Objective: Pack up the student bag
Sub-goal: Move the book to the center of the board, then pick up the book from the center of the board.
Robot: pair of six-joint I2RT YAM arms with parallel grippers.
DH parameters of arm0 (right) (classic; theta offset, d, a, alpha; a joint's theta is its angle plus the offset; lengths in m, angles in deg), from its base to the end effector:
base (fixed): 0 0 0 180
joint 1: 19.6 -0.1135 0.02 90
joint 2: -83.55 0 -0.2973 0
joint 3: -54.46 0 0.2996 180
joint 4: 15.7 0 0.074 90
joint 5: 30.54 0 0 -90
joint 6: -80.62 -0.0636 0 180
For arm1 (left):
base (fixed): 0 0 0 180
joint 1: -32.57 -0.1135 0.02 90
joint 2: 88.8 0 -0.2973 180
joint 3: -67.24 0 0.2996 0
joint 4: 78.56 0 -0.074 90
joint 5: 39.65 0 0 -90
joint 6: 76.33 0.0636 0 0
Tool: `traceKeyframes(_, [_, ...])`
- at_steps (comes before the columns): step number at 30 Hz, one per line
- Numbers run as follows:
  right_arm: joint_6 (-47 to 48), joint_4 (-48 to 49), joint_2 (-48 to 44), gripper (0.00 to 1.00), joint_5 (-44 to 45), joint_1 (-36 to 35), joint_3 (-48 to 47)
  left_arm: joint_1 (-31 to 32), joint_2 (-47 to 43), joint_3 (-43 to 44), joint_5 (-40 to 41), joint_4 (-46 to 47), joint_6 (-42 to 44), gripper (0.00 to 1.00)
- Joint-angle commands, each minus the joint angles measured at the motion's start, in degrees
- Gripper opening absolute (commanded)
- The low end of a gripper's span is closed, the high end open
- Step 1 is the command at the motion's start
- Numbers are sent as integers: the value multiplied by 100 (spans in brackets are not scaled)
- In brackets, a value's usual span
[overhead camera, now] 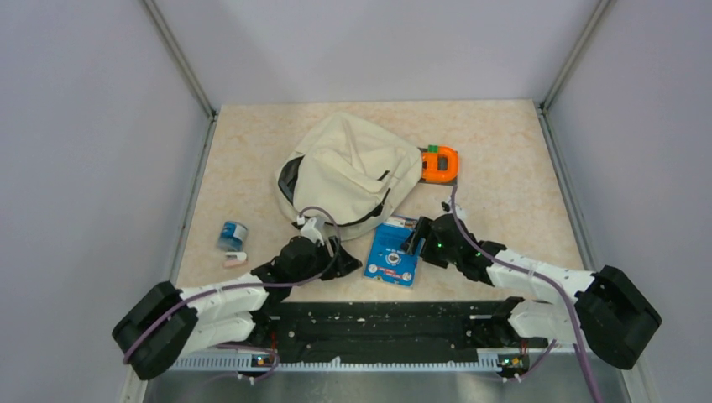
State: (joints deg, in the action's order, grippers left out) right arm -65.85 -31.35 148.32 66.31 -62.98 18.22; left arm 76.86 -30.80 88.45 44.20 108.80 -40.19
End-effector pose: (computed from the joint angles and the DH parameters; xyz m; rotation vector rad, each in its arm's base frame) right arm 0.1904 0.1695 0.1438 0.3408 2.4271 0.6980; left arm 0.1541 -0.1598 0.1188 -0.1197 2.2928 -1.0933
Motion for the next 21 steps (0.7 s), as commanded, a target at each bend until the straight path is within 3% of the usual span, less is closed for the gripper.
traceKeyframes(1, [-78, 349, -193, 73, -204, -66, 138, 26, 576, 26, -371, 1578, -282, 65])
traceKeyframes(7, [-5, 838, 10, 69, -641, -66, 222, 27, 1360, 184, -489, 2150, -174, 65])
traceKeyframes(15, [-63, 1076, -262, 65, -954, -66, 223, 33, 2732, 499, -1125, 3075, -58, 50])
traceKeyframes(21, [-172, 1450, -464, 62, -1028, -61, 325, 125, 3066, 563, -1071, 3094, -80, 38])
